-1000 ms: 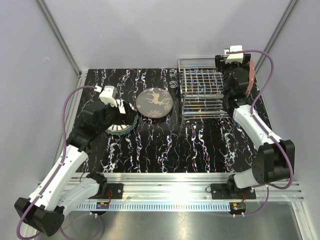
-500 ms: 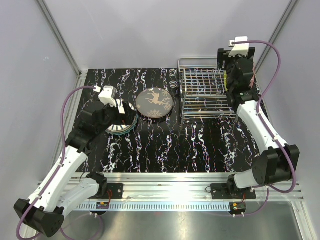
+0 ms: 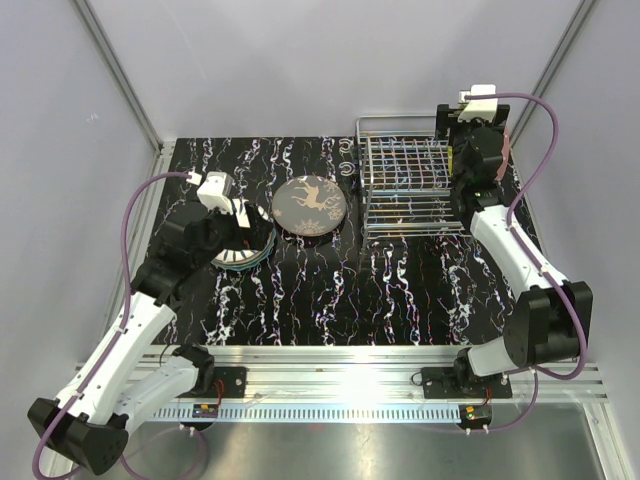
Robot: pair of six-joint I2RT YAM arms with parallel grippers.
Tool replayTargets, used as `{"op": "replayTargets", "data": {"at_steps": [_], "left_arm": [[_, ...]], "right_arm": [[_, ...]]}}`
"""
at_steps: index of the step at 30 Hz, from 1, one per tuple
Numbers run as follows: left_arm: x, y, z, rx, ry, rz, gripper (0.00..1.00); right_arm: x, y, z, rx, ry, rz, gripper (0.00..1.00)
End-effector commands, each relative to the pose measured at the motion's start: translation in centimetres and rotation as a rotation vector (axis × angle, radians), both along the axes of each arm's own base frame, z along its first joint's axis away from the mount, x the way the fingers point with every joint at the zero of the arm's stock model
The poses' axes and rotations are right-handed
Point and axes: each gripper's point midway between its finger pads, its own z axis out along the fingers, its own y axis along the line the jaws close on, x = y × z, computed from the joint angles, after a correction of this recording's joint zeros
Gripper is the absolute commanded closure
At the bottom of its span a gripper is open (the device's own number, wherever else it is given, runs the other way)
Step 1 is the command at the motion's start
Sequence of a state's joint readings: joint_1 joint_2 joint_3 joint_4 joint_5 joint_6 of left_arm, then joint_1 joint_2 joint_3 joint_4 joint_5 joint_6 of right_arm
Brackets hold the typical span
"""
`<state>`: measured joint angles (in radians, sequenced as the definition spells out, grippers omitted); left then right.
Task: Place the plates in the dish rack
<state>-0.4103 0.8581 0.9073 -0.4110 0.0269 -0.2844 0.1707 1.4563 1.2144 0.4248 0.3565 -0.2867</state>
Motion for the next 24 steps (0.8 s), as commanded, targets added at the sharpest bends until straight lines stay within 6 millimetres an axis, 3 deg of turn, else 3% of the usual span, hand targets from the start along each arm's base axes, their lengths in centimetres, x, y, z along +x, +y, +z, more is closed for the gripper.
{"op": "replayTargets", "data": {"at_steps": [1,3,8,15,17,18,24], "left_arm": [[0.1,0.0,1.7,-0.009,-0.060,-0.007,0.01],[0.1,0.0,1.7,-0.011,-0.059,-0.008,0.01],[0.1,0.0,1.7,-0.009,-0.060,-0.007,0.01],[0.2,0.1,1.8,-0.006,-0.064,0.000,0.01],[0.2,0.3,1.7,-0.004,-0.064,0.004,0.01],[0.2,0.3,1.8,-0.003,-0.066,0.006,0.01],[0.2,1.1,2.3,0.007,-0.093,0.043,0.01]], "right_arm": [[0.7,0.0,-3.1,0.014,0.044,-0.003,0.12],[0.8,0.0,-3.3,0.009,0.056,-0.002,0.12],[0.3,-0.1,-1.1,0.002,0.017,0.000,0.12],[-1.8,-0.1,4.4,0.035,-0.041,0.020,0.11],[-2.2,0.0,5.5,0.049,-0.047,0.032,0.08],[-2.6,0.1,6.5,0.068,-0.048,0.041,0.02],[-4.0,0.4,9.8,0.134,-0.056,0.081,0.00]]}}
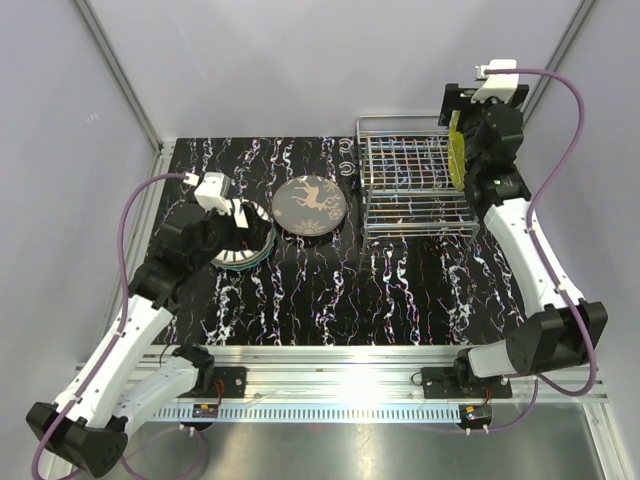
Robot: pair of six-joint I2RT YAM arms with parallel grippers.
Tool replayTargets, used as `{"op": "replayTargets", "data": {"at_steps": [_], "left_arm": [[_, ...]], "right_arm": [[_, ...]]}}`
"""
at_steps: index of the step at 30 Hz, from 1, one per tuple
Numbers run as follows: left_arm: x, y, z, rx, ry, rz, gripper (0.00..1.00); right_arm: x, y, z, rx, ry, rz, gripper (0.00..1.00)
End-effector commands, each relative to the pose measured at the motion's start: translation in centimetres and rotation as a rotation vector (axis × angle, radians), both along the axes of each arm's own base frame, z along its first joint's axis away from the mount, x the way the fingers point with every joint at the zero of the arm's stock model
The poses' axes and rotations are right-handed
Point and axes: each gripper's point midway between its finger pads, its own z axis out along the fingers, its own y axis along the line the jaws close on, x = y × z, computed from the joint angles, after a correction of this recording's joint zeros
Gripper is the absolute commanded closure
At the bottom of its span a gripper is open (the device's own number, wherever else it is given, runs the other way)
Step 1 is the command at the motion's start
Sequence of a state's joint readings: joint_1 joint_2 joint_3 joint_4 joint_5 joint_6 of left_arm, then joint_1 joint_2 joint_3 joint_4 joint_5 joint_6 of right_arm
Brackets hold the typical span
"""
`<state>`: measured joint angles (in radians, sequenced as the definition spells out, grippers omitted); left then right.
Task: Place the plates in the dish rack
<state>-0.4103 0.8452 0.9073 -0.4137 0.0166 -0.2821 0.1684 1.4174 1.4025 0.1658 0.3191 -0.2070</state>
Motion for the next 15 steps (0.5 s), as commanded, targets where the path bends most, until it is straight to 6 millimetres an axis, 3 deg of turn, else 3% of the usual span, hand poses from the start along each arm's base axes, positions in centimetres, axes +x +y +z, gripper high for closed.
{"op": "replayTargets", "data": {"at_steps": [1,3,8,10,15], "left_arm": [[0.3,1.0,2.0,0.007,-0.085,0.039,0.01],[0.3,1.2,2.0,0.014,-0.085,0.048,0.01],[0.6,1.6,1.7,0.030,-0.081,0.071,0.01],[0.7,1.7,1.6,0.040,-0.076,0.077,0.01],[1.0,1.9,1.0,0.059,-0.061,0.088,0.01]], "right_arm": [[-2.9,-0.3,5.4,0.078,-0.073,0.031,0.00],[-3.9,-0.4,6.7,0.108,-0.084,0.037,0.00],[-7.3,-0.2,7.6,0.160,-0.044,0.075,0.00],[-8.5,0.4,7.3,0.214,-0.040,0.112,0.00],[-13.1,1.5,4.3,0.334,-0.002,0.192,0.04]]}}
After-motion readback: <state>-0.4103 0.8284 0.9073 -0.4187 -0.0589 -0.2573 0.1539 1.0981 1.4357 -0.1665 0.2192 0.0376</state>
